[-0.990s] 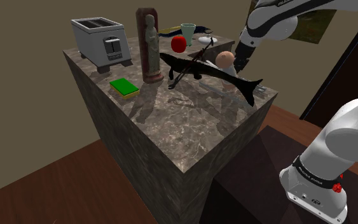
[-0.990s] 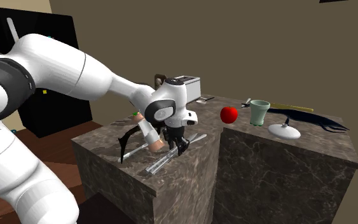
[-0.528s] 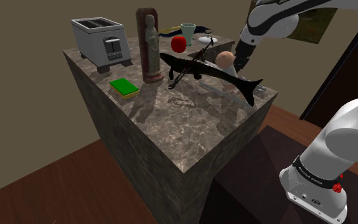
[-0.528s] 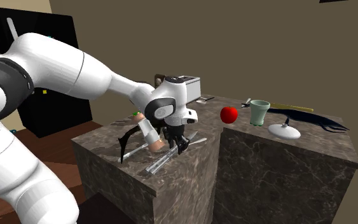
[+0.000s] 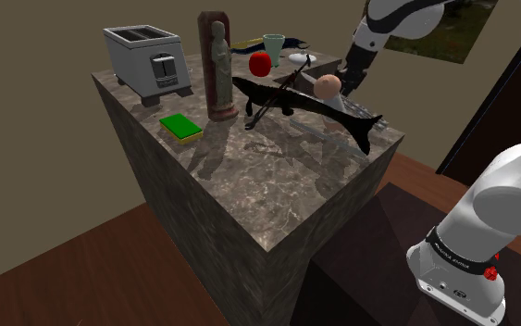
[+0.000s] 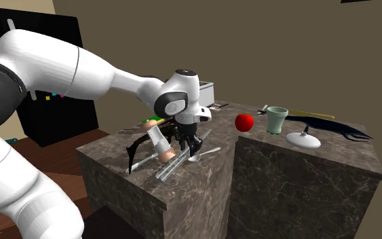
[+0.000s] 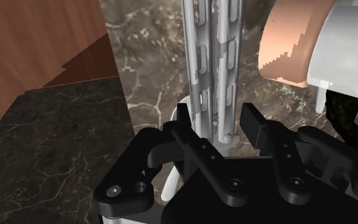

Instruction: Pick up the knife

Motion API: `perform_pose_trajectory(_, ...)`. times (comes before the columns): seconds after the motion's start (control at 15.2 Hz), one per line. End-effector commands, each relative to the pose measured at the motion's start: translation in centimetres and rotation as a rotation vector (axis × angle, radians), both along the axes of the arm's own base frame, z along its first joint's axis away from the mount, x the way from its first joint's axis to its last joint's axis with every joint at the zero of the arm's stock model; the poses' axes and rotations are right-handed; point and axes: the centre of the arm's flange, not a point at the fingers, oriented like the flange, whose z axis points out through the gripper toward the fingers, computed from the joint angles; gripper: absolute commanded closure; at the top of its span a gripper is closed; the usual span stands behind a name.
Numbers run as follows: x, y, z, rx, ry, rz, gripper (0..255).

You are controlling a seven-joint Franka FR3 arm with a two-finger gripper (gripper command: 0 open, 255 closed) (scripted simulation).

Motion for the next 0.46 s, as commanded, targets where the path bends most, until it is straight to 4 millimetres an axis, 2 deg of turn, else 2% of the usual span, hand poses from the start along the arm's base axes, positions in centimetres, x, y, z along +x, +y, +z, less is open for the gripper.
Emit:
perform_pose_trajectory(0.0,0.0,0.0,1.2,0.000,0.000,0.000,255)
perform_pose_trajectory(0.26,0.0,0.0,3.3,0.000,0.000,0.000,255)
perform_pose_trajectory(0.4,0.0,0.0,3.4,0.000,0.000,0.000,255)
